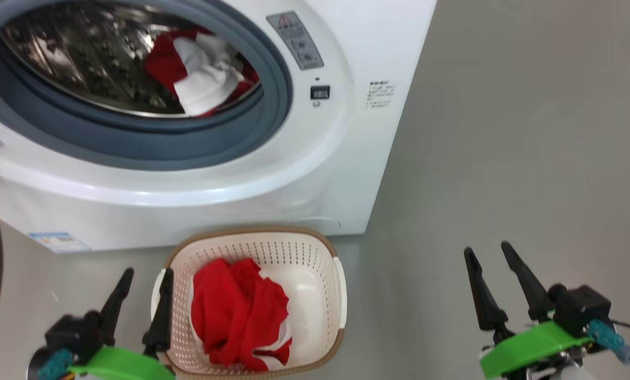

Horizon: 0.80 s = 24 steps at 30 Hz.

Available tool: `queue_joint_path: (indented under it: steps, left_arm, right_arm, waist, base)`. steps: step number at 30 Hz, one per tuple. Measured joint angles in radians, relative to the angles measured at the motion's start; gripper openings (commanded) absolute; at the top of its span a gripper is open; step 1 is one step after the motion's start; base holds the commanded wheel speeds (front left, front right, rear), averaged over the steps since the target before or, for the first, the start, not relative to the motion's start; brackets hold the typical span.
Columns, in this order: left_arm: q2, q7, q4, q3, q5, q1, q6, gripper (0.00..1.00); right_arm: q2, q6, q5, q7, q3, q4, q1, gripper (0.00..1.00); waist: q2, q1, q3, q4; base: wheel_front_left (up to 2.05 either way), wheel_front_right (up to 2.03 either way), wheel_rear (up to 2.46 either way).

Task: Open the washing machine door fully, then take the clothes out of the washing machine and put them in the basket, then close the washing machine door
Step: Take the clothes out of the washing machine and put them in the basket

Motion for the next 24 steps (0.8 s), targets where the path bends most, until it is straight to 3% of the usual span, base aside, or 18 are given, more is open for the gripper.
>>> queue_joint_path:
  steps: [14, 24]
  left_arm:
    - [-0.046, 0.0, -0.15, 0.106, 0.086, 0.235, 0.0, 1.0]
    - [-0.081, 0.0, -0.227, 0.155, 0.102, 0.317, 0.0, 1.0]
  right_arm:
    - [-0.022, 0.0, 0.004, 0.0, -0.006, -0.009, 0.149, 1.0]
    - [-0.025, 0.0, 0.011, 0.0, -0.016, -0.017, 0.187, 1.0]
  waist:
    - [0.0, 0.0, -0.141, 0.0]
    - [0.0, 0.0, -0.169, -0.003]
  base:
    - [0.0, 0.0, 0.0]
    - [0.0, 0.0, 0.0]
